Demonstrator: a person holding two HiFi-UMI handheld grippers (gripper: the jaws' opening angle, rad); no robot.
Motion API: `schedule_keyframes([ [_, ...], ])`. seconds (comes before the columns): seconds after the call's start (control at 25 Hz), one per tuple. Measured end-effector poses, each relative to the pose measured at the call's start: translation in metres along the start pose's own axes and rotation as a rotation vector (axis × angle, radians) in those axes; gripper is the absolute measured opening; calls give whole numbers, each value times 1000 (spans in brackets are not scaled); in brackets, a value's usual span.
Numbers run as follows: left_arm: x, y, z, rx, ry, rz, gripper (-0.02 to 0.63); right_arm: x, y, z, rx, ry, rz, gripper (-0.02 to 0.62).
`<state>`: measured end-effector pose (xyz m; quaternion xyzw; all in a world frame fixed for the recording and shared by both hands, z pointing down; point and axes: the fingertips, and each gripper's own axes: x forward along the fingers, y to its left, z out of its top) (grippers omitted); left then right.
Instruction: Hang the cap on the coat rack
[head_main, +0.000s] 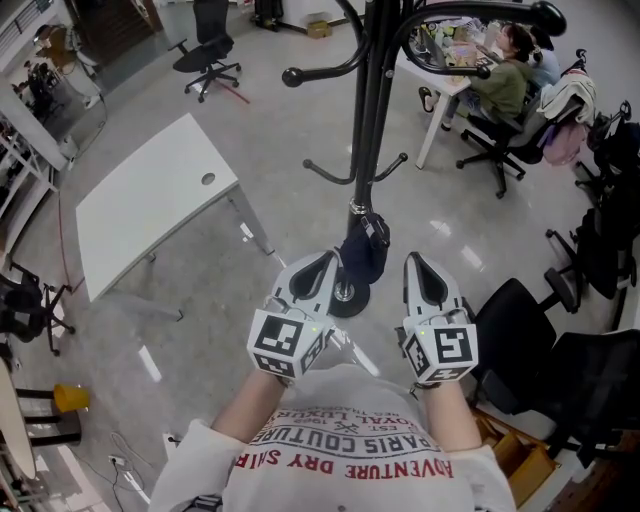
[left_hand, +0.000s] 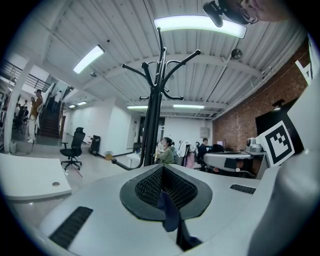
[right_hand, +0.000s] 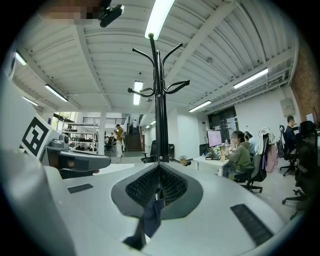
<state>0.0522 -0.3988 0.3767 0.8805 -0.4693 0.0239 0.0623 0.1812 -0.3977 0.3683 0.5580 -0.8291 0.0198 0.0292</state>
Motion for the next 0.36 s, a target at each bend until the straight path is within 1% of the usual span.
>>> schedule_keyframes([
  [0.36,-4,2,-1,-13,-5,-5,6,-1,2,-7,0,11,-8,15],
])
